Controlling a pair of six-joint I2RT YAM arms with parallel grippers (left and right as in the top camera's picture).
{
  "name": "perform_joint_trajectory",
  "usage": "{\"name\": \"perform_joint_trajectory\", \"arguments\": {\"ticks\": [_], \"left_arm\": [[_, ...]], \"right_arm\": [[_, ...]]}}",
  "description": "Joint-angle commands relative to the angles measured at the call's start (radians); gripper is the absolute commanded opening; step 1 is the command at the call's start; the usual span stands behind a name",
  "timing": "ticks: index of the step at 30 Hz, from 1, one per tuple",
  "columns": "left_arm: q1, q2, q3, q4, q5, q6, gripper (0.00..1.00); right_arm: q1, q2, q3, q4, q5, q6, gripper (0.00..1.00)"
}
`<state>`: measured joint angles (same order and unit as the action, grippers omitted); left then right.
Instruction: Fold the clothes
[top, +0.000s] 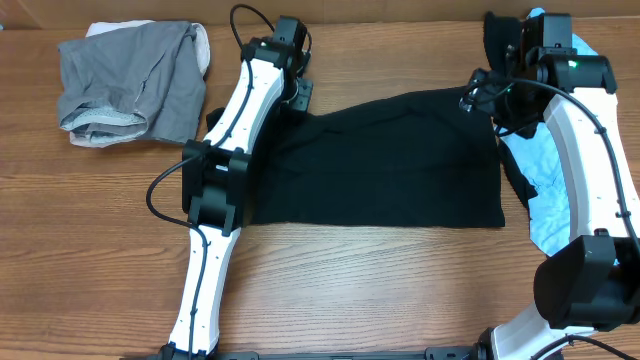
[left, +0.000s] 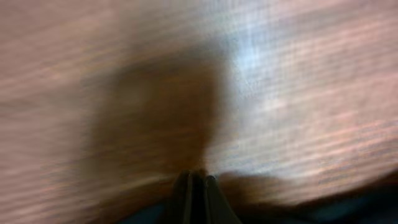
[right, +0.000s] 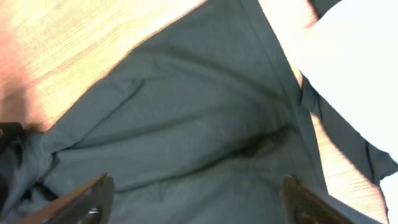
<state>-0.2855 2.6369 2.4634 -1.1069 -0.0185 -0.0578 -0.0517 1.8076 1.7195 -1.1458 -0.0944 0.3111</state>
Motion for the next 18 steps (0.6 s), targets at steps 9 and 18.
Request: {"name": "perform_joint_trajectory", "arguments": {"ticks": [9,18], "left_arm": [[0.003,0.010,0.514,-0.125,-0.075,-0.034,0.04],[-0.032,0.010,0.637,-0.230,-0.075,-0.033,0.04]], "right_arm": [[0.001,0.017,0.001,0.139,0.042,-0.005,0.84],[0.001,0.165,0.001,0.317,0.057,-0.005,0.89]]}}
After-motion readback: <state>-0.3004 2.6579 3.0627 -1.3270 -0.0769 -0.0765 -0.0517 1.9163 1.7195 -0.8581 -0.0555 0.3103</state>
